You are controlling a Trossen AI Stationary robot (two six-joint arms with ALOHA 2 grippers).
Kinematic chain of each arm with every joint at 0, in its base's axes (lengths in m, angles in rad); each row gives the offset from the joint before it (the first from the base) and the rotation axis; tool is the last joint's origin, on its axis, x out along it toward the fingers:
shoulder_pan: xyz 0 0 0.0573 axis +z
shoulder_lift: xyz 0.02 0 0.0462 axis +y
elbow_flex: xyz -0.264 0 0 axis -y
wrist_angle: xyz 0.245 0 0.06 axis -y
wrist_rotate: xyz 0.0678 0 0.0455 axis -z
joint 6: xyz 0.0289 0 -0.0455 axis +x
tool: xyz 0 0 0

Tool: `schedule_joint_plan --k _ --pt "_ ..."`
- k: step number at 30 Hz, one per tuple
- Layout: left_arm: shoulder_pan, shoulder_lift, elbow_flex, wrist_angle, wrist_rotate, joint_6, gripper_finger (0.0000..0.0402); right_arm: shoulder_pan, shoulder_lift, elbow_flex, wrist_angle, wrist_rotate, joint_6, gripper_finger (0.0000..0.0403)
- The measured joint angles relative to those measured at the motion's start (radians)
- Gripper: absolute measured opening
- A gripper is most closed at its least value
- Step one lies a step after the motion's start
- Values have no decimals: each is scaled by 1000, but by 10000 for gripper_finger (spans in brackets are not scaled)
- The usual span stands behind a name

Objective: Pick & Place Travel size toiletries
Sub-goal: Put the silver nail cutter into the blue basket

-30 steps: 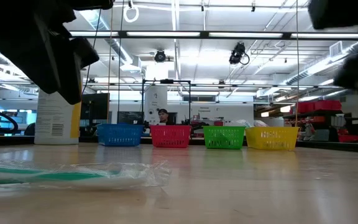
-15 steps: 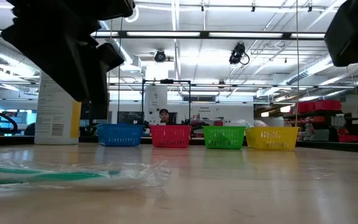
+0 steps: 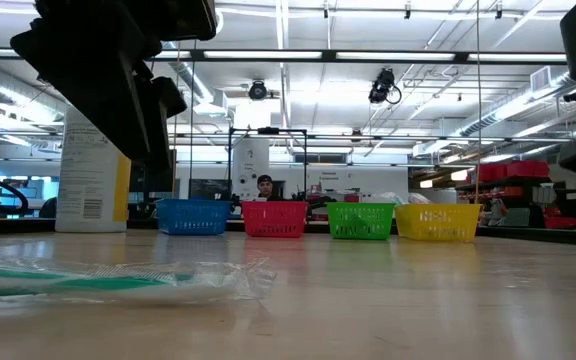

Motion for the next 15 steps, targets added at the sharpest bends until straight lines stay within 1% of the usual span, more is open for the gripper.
schedule_joint_plan --k 3,10,12,14,15 --pt "0 0 0 0 0 -16 171 -3 1 -1 -1 -3 -25 133" --pt "0 0 0 1 -16 -30 171 -24 1 -2 -5 -12 -95 48" --pt "0 0 0 4 -29 -17 171 -39 -4 -3 0 -22 -109 35" --pt "0 0 0 16 -47 31 171 -57 -13 -3 10 -24 -133 34" --pt "0 0 0 20 -60 53 171 -64 -18 -5 14 -8 -158 34"
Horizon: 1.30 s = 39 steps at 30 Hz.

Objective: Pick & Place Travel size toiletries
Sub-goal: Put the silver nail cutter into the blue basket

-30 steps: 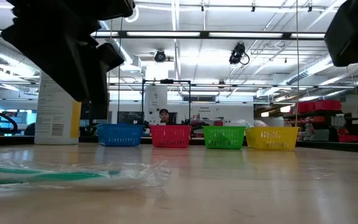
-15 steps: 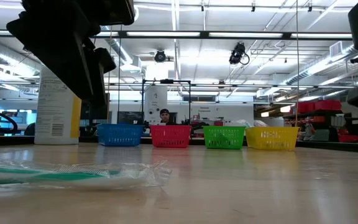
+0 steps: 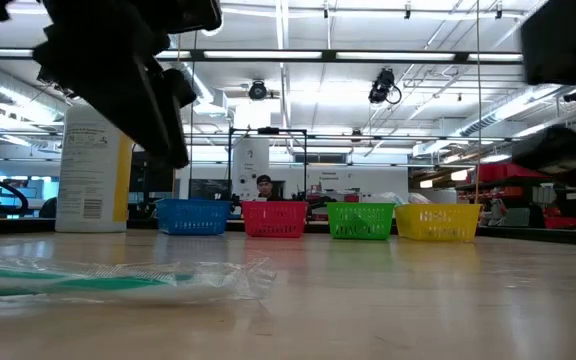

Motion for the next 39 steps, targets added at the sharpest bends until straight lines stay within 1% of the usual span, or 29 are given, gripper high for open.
schedule_joint_plan --k 2,6,8,12,15,19,21,24,26,28,30,34,39 --pt "0 0 0 18 -56 15 171 -24 -11 -3 -2 76 -69 33" --pt "18 0 0 90 -190 7 171 -88 -68 -2 -9 297 -156 33" --pt "33 0 0 138 -221 18 171 -131 -90 -2 0 349 -233 33" --pt "66 0 0 230 -226 137 171 -226 -108 -2 89 357 -427 33" --pt "94 0 0 293 -247 184 171 -272 -108 -2 165 351 -543 33" --pt "140 0 0 327 -182 234 171 -310 -108 -2 275 346 -689 33" --pt "159 0 0 327 -168 231 171 -323 -108 -2 335 348 -740 33" --pt "182 0 0 327 -157 214 171 -337 -109 -1 389 345 -758 33" --pt "187 0 0 326 -156 226 171 -344 -109 -1 391 344 -756 33" --pt "188 0 0 324 -178 229 170 -350 -109 -1 380 345 -744 33" --pt "188 0 0 318 -190 230 163 -351 -109 -1 369 346 -739 33" --pt "187 0 0 307 -189 218 126 -349 -110 -1 370 345 -739 33" --pt "187 0 0 306 -185 222 62 -351 -110 -1 372 345 -738 40"
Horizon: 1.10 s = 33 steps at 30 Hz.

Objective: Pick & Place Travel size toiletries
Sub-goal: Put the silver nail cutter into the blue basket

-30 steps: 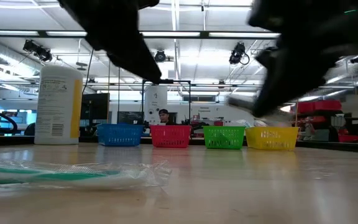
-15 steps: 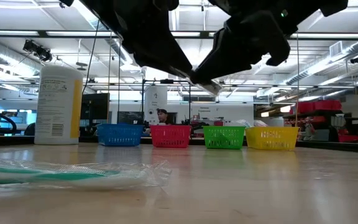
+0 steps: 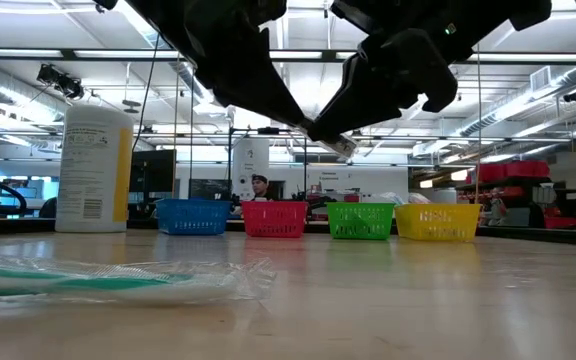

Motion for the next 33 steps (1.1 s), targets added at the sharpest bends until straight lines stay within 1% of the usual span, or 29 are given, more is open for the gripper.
schedule_joint_plan --k 3,6,9,11,13,16,20,23,24,26,29,33 --pt "-1 0 0 -2 3 14 32 -1 0 0 1 -9 0 50" --pt "-1 0 0 -2 2 22 32 -5 0 0 2 -8 0 57" --pt "-1 0 0 -7 -38 6 32 -17 0 1 -2 -7 27 63" --pt "-1 0 0 -20 -66 -6 32 -31 -1 3 -11 -26 49 68" --pt "4 0 0 -33 -69 -13 35 -49 -2 5 -28 -56 68 77" --pt "6 0 0 -59 -74 -53 36 -78 -3 5 -66 -91 124 96" --pt "5 1 0 -86 -79 -63 32 -101 -2 3 -87 -167 191 127" --pt "15 1 0 -124 -81 -66 34 -106 -2 3 -108 -173 217 148" --pt "20 1 0 -140 -96 -78 36 -106 -2 3 -115 -167 231 153" --pt "32 1 0 -176 -155 -88 36 -104 -2 2 -131 -165 269 160" --pt "54 1 0 -187 -252 -78 34 -104 -1 2 -139 -166 326 164" --pt "106 -5 0 -253 -295 -83 34 -105 -1 2 -143 -171 412 165"
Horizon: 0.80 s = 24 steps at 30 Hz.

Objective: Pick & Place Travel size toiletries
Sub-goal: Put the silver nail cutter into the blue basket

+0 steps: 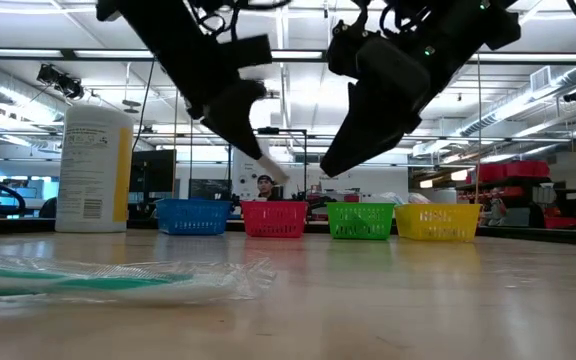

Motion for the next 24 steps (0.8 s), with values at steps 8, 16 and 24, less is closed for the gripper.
schedule_joint_plan --k 8,16,24 --pt "189 -5 0 -322 -184 -160 33 1 0 0 2 -1 32 165" --pt "423 -5 0 -407 -118 -124 36 1 0 0 11 2 32 165" --pt "588 4 0 -281 116 -44 51 1 0 0 11 3 31 165"
